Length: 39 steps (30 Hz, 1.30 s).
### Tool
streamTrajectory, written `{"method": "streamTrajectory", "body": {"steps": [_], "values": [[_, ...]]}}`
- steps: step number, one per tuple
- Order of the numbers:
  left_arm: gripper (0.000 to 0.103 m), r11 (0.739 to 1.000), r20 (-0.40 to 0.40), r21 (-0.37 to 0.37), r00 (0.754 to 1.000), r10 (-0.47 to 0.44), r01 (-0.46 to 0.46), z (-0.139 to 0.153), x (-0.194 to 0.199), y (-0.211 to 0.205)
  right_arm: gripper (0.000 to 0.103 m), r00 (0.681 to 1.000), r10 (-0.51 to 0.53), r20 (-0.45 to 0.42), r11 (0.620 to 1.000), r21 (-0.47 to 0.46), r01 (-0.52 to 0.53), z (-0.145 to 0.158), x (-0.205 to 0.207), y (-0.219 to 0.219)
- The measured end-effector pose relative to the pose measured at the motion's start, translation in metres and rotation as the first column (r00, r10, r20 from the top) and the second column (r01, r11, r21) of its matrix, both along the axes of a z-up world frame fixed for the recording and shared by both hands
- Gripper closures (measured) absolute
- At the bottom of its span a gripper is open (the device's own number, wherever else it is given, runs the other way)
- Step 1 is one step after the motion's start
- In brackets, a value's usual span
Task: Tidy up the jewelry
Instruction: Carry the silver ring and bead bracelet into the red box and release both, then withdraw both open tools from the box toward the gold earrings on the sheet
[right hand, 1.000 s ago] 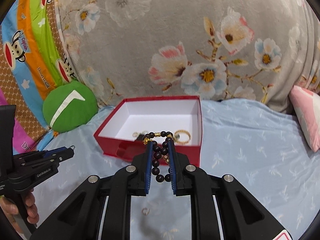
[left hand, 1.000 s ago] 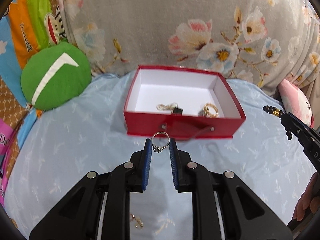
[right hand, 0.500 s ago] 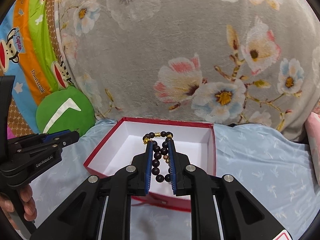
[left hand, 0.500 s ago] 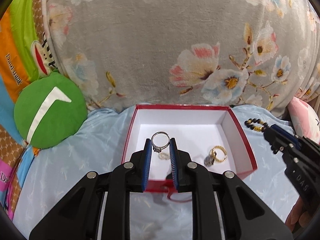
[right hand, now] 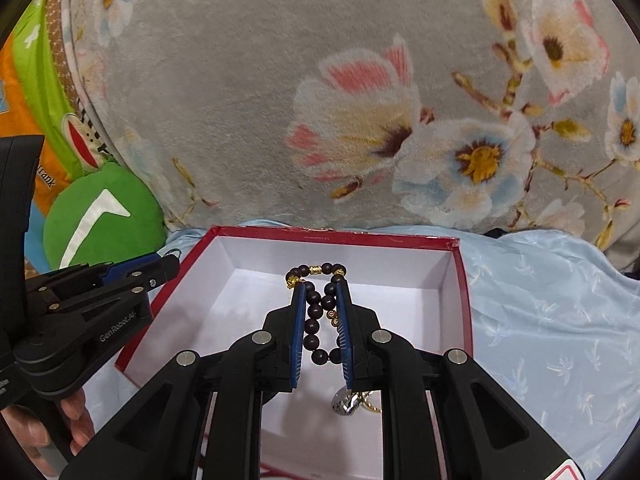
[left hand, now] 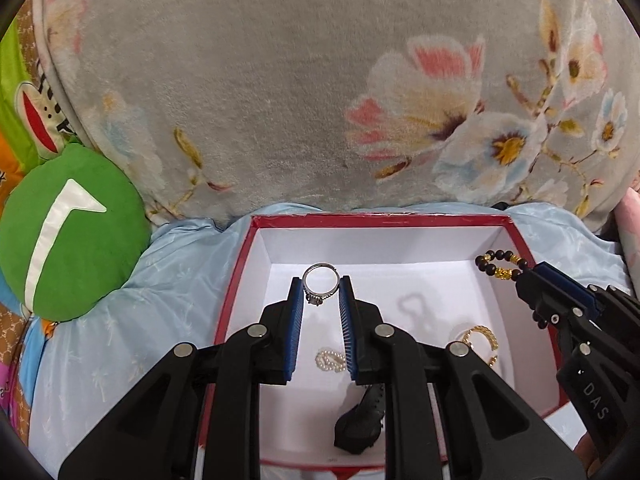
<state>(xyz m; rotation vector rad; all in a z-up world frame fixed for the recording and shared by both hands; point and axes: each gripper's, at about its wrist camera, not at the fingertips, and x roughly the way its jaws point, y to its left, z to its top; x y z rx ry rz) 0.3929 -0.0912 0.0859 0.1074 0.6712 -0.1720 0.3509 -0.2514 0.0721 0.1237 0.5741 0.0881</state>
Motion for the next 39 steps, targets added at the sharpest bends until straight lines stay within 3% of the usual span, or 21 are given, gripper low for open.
{"method": "streamTrajectory", "body": {"steps": [11,13,15,17,25,30,39], "values": [[0.083,1.0,-0.094,0.01,0.995,0.02,-0.019,-0.038,0.041,-0.009,0.084,0.996,0.034,-0.083,0.999,0.02,-0.033,-0.029,0.045,0.008],[0.07,0.998,-0.098,0.033,0.994,0.05,-0.047,-0.042,0.045,-0.008,0.083,0.994,0.048,-0.094,0.998,0.04,-0.044,-0.031,0.05,0.007],[0.033,0.996,-0.078,0.049,0.993,0.084,-0.08,-0.043,0.045,-0.004,0.074,0.994,0.046,-0.095,0.998,0.047,-0.041,-0.032,0.051,0.006],[0.025,0.995,-0.065,0.035,0.993,0.097,-0.095,-0.04,0.043,0.003,0.063,0.997,0.035,-0.074,0.998,0.045,-0.031,-0.03,0.044,0.005],[0.025,0.997,-0.075,-0.036,0.995,0.067,-0.07,-0.019,0.002,0.031,0.05,1.0,0.005,-0.023,0.997,0.072,-0.003,-0.016,-0.011,-0.012],[0.025,0.999,-0.081,-0.021,0.996,0.047,-0.049,-0.014,-0.05,0.048,0.042,1.0,-0.015,-0.006,0.998,0.061,0.016,-0.012,-0.072,-0.023],[0.024,1.0,-0.169,0.011,0.986,0.009,-0.007,-0.047,-0.148,0.066,0.041,0.993,-0.111,-0.051,0.993,-0.039,0.109,-0.045,-0.196,-0.034]]}}
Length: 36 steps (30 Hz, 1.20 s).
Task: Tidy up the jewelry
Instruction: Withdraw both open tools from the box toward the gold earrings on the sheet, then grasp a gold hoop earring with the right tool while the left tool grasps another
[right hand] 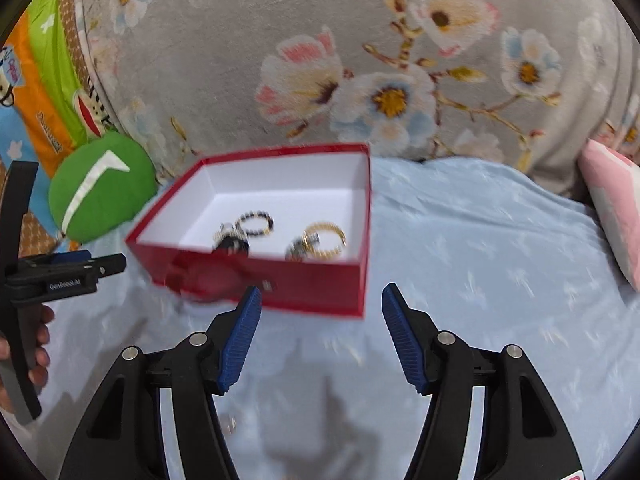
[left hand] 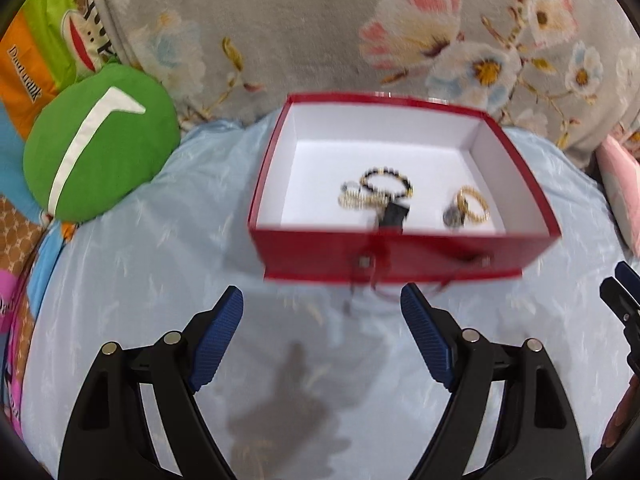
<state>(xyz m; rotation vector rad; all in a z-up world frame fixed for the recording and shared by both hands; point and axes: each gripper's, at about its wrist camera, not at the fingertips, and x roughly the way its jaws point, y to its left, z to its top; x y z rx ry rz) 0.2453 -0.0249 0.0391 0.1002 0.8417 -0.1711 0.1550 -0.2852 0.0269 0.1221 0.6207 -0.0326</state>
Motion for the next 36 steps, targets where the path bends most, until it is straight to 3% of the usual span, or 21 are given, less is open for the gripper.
{"method": "streamTrajectory", "body": {"steps": [8,17,26,36], "values": [[0.024,1.0,-0.061,-0.013,0.998,0.002,-0.003,-0.029,-0.065,0.014,0.041,0.995,-0.057,-0.086,0.998,0.013,0.059,-0.037,-0.077,-0.003],[0.024,0.999,-0.124,-0.037,0.992,-0.03,0.026,-0.055,-0.114,0.008,0.041,0.983,-0.076,-0.165,0.997,0.003,0.077,-0.072,-0.12,0.003],[0.024,0.998,-0.155,-0.032,0.986,-0.055,0.051,-0.069,-0.132,-0.009,0.044,0.97,-0.096,-0.223,0.993,0.043,0.108,-0.101,-0.126,-0.002],[0.024,0.998,-0.165,-0.056,0.986,0.033,-0.043,-0.068,-0.127,0.022,0.048,0.968,-0.091,-0.234,0.993,0.053,0.106,-0.109,-0.122,0.0]]}}
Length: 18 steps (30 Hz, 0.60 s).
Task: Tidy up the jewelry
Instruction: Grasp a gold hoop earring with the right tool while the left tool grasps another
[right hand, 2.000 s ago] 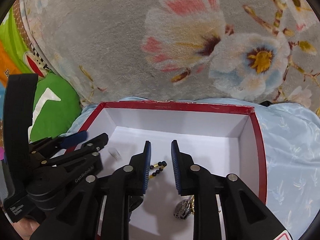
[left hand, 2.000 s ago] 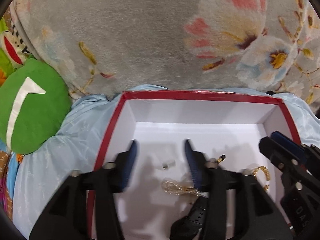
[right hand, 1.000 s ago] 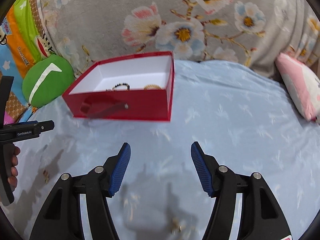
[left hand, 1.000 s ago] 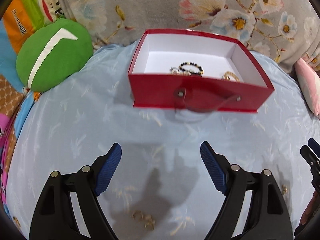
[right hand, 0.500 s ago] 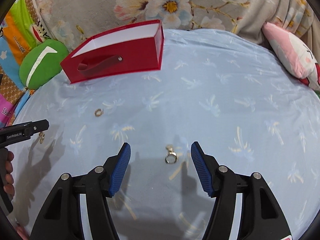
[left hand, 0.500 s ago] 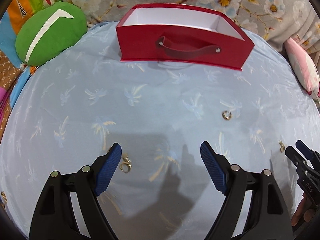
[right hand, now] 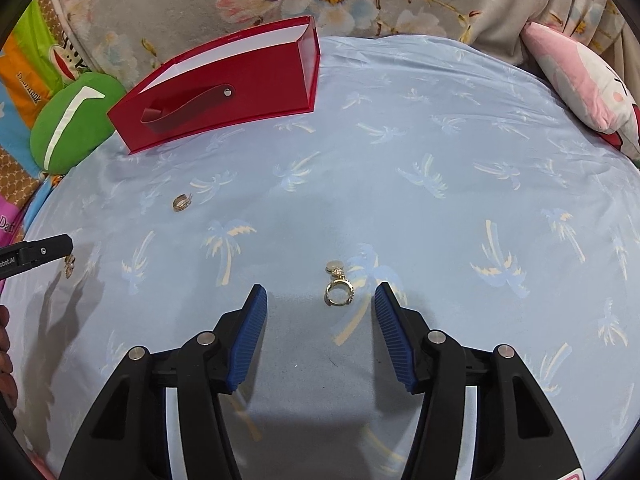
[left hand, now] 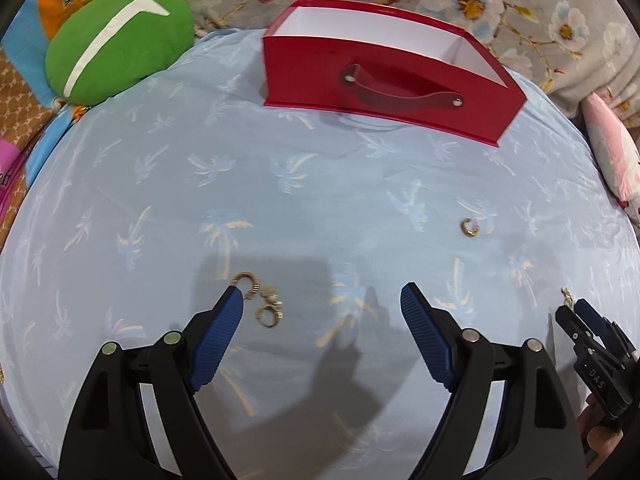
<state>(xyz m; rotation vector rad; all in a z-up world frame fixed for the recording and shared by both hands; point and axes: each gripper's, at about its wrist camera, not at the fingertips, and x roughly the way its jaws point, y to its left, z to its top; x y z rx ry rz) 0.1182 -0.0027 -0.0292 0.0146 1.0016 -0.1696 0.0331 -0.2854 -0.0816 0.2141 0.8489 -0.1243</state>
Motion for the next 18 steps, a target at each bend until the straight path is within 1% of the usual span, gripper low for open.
{"method": "streamTrajectory", "body": {"steps": [4,8,11,14,18], "values": [[0.024,1.0,-0.001,-0.004,1.0,0.029,-0.029,0.001,0.002,0.013,0.048,0.999,0.024,0.031,1.0,0.003,-0.024,0.014,0.007,0.008],[0.024,0.999,-0.007,0.0,0.999,0.042,-0.042,-0.001,0.002,0.022,0.048,0.993,0.101,0.06,0.994,0.027,-0.103,0.024,0.03,0.031],[0.024,0.999,-0.018,0.004,0.999,0.041,-0.041,-0.003,-0.001,0.027,0.049,0.985,0.159,0.061,0.987,0.021,-0.161,0.023,0.051,0.055],[0.024,0.999,-0.022,0.009,0.999,0.039,-0.038,-0.005,-0.006,0.033,0.053,0.977,0.207,0.047,0.978,0.013,-0.207,0.019,0.073,0.077],[0.024,0.999,-0.036,0.002,0.998,0.05,-0.05,-0.009,-0.008,0.044,0.058,0.972,0.235,0.016,0.972,0.006,-0.235,0.01,0.095,0.093]]}}
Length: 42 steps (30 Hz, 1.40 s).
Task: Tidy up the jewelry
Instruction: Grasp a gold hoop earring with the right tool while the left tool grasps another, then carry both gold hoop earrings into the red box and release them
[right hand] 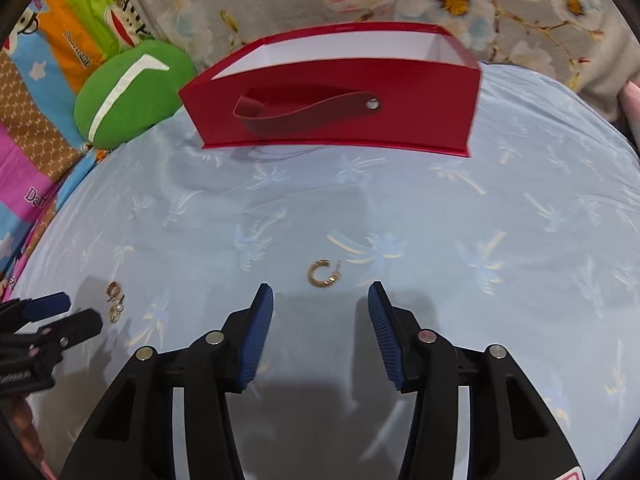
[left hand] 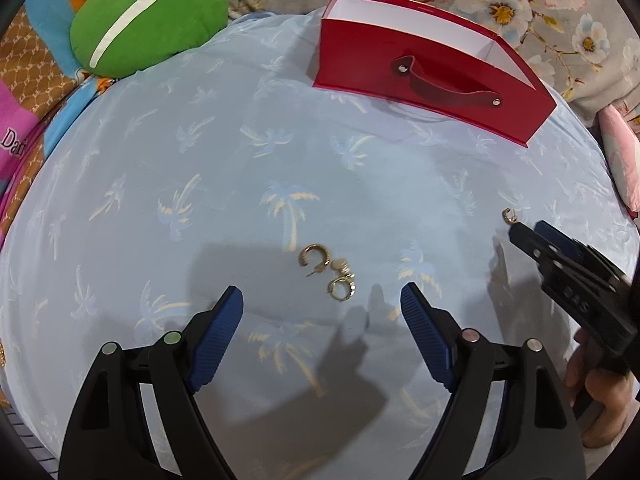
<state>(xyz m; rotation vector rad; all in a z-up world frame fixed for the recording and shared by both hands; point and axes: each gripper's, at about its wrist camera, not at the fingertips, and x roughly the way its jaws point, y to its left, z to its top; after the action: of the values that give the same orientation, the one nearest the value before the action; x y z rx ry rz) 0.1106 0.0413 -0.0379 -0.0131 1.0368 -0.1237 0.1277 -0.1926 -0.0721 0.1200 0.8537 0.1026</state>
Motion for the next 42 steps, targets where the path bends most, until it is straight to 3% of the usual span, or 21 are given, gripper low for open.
{"method": "streamTrajectory", "body": {"steps": [6,8,9,17,26,29,33,36,42], "values": [[0.024,1.0,-0.015,-0.012,1.0,0.02,-0.02,-0.006,0.001,0.013,0.064,1.0,-0.017,-0.014,1.0,-0.026,0.017,-0.004,0.014,0.007],[0.024,1.0,-0.018,-0.014,1.0,0.019,-0.02,-0.008,0.003,0.014,0.082,1.0,-0.023,-0.016,0.998,-0.052,0.022,-0.005,0.015,0.009],[0.024,1.0,-0.021,-0.017,1.0,0.02,-0.02,-0.009,0.004,0.014,0.086,1.0,-0.027,-0.016,0.998,-0.059,0.026,-0.005,0.015,0.009],[0.025,0.997,-0.044,-0.06,0.998,0.041,-0.043,-0.016,0.022,0.012,0.087,0.998,-0.058,-0.017,0.998,-0.02,0.058,-0.003,-0.001,-0.001],[0.044,0.994,-0.038,-0.074,0.996,0.081,-0.083,-0.015,0.04,0.016,0.087,0.997,-0.069,-0.025,0.997,0.017,0.069,-0.002,-0.023,-0.01],[0.045,0.997,-0.025,-0.035,0.997,0.074,-0.075,-0.016,0.039,0.012,0.087,0.997,-0.068,-0.028,0.997,0.022,0.068,-0.003,-0.023,-0.01],[0.057,0.996,0.015,0.055,0.998,0.066,-0.067,-0.018,0.035,0.003,0.087,0.998,-0.063,-0.023,0.998,0.019,0.063,-0.003,-0.025,-0.009],[0.068,0.995,0.034,0.081,0.998,0.053,-0.056,-0.018,0.032,0.003,0.087,0.998,-0.06,-0.022,0.998,0.016,0.06,-0.002,-0.027,-0.008],[0.074,0.996,0.04,0.085,0.999,0.022,-0.025,-0.019,0.025,0.005,0.087,0.998,-0.062,-0.022,0.998,0.019,0.062,-0.002,-0.03,-0.007]]}}
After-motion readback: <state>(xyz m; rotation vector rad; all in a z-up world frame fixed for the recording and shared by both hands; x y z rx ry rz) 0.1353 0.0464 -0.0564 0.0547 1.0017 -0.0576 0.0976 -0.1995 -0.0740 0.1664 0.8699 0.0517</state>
